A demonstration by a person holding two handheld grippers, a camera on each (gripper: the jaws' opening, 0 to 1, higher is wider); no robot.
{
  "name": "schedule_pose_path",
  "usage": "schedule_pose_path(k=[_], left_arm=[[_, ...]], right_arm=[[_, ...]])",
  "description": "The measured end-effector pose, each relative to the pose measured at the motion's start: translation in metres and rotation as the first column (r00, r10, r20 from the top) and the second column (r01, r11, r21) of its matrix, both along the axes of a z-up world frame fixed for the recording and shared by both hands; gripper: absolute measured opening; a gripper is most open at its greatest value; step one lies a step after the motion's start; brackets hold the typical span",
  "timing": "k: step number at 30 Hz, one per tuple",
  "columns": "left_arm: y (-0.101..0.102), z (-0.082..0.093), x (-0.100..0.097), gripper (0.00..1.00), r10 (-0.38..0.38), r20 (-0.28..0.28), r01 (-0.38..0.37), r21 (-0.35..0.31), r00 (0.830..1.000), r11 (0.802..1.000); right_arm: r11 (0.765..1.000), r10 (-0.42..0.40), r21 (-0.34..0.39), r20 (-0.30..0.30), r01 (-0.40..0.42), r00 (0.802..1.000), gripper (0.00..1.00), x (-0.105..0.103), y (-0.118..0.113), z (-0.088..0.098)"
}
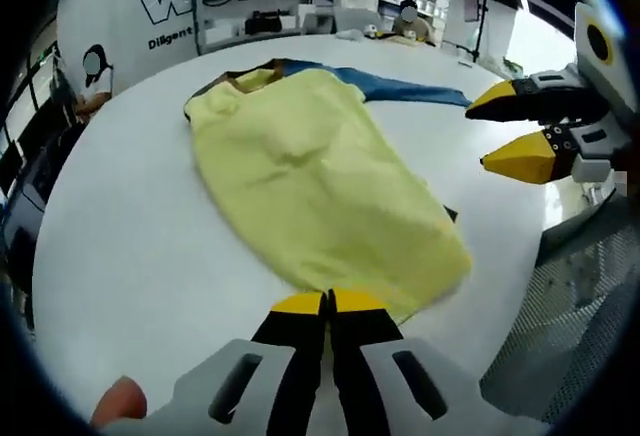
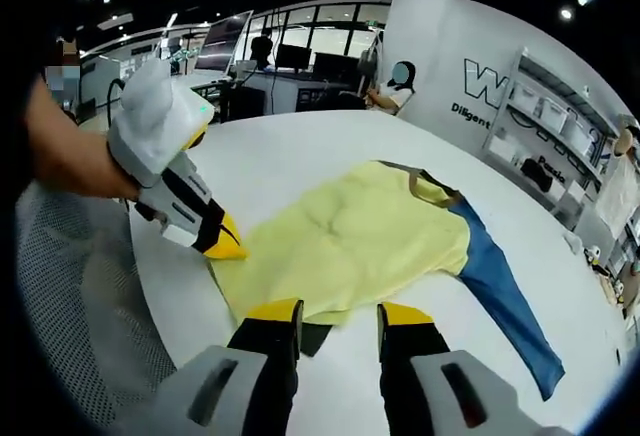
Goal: Fold the garment on the visible template until the final outline fits inside the template.
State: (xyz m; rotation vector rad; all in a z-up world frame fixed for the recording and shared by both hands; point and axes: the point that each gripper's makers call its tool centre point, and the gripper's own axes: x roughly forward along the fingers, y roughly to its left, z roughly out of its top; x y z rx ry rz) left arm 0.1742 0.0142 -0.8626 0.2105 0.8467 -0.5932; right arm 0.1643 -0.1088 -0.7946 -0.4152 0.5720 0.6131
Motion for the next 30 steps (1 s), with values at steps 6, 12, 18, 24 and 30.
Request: schedule_pose_path(k=[6, 12, 18, 24, 30], left_arm=[[-0.001, 0.030, 0.012, 0.00, 0.077, 0.035, -0.072, -0.124, 0.996, 0.990], [-0.003, 0.049, 0.023, 0.00, 0.100, 0.052, -0.090, -0.177, 0.994, 0.980], [-0.013, 0.072, 0.034, 0.00, 0.104, 0.067, -0.085, -0.235, 0.992, 0.968], [-0.025, 0.101, 0.050, 0.00, 0.094, 0.089, -0.065, -0.286, 0.992, 0.956], [-0.038, 0.122, 0.070, 0.00, 0.093, 0.077, -0.061, -0.352, 0.993, 0.934]], right_arm=[[1.000, -0.009, -0.025, -0.057, 0.008, 0.998, 0.25, -0.001, -0.008, -0.012], [0.999, 0.013, -0.033, -0.104, -0.017, 0.995, 0.24, -0.001, -0.002, -0.020], [0.999, 0.017, -0.029, -0.137, -0.022, 0.990, 0.24, 0.002, -0.002, -0.024], [0.999, 0.018, -0.032, -0.147, -0.023, 0.989, 0.24, 0.001, -0.003, -0.026], [0.999, 0.015, -0.032, -0.151, -0.020, 0.988, 0.24, 0.001, -0.004, -0.027]])
